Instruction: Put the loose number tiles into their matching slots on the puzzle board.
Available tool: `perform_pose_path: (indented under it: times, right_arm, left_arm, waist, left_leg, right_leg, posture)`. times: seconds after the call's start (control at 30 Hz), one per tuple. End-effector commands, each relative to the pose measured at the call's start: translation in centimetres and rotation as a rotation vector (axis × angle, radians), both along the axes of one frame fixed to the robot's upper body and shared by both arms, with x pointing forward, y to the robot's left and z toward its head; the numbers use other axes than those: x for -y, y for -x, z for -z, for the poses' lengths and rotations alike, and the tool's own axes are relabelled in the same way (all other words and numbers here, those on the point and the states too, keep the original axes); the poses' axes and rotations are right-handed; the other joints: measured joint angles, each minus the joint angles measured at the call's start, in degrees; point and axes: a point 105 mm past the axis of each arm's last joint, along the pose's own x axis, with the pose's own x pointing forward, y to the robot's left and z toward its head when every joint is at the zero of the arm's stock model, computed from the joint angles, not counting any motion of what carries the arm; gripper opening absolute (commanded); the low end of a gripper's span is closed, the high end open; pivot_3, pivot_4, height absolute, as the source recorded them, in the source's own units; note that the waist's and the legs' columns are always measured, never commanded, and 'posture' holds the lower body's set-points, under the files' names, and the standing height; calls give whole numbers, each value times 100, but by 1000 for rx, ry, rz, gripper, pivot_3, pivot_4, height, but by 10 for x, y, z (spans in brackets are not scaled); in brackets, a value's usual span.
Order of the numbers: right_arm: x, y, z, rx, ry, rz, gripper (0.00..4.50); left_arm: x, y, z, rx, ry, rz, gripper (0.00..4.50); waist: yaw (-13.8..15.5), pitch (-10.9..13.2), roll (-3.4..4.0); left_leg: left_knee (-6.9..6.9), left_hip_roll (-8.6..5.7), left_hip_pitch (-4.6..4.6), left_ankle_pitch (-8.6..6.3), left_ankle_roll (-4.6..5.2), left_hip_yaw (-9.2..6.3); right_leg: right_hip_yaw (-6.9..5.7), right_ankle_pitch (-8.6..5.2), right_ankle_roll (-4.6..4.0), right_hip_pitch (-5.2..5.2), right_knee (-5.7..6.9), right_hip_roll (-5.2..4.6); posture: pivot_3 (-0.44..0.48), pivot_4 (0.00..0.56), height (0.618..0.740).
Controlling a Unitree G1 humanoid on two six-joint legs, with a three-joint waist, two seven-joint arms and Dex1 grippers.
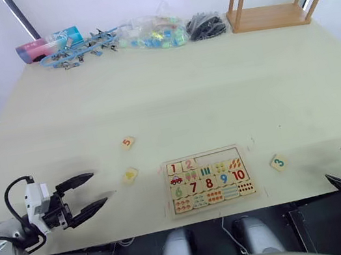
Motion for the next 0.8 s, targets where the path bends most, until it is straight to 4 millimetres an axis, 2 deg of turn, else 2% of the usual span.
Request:
perform_pose_path:
  times: [0.03, 0.8]
  right_arm:
    - [1, 0, -6, 35, 3, -6, 4445]
    - [-2, -7, -4, 42, -1, -45, 4445]
  left_arm:
    - [-2, 1, -8, 23, -8, 20, 4500]
    - [3, -3, -11, 23, -10, 46, 4500]
  waist:
    - [0, 0, 0]
    - [1, -2, 2]
  left_leg:
    - [0, 0, 0, 0, 0, 0]
    - [0, -2, 1, 0, 0, 1]
  right_leg:
    - [0, 0, 0, 0, 0, 0]
    - [0, 0, 0, 1, 2, 0]
  posture:
    - [0, 150, 737]
    - [0, 150, 737]
